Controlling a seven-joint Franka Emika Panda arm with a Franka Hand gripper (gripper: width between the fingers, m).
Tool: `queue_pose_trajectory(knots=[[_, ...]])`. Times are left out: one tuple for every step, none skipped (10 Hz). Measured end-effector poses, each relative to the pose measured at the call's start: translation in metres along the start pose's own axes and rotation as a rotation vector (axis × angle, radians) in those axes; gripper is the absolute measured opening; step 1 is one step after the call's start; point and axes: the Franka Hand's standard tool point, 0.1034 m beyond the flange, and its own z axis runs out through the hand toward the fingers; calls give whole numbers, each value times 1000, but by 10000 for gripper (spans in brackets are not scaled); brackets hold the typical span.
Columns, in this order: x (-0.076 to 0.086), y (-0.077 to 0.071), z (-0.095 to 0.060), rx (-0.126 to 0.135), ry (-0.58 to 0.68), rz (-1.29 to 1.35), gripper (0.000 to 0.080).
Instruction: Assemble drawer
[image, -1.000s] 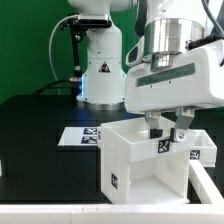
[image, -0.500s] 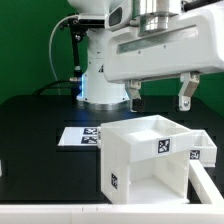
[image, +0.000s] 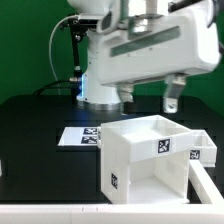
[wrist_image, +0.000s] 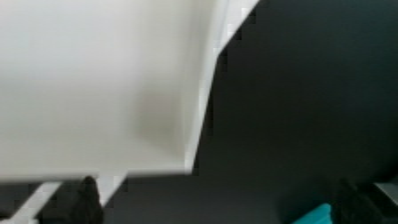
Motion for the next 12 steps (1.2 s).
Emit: queue_pose_trajectory(knots=[[4,2,0,0,3,-36,649],[4,3,0,1,5,-75,649],[4,8,2,3,22,-152,649],[-3,13,5,1,27,-233,649],[-1,12,4,1,28,-289,649],[0,13,4,-1,29,-330,649],[0,13,4,-4,29,-414,649],[2,15,5,-7,27,-481,649],[7,27,8,-41,-77,-576,649],[20,31,10,-55,-153,-631,649],[23,33,14,-50,-156,-671,649],[15,36,16,-46,-153,-741,649]])
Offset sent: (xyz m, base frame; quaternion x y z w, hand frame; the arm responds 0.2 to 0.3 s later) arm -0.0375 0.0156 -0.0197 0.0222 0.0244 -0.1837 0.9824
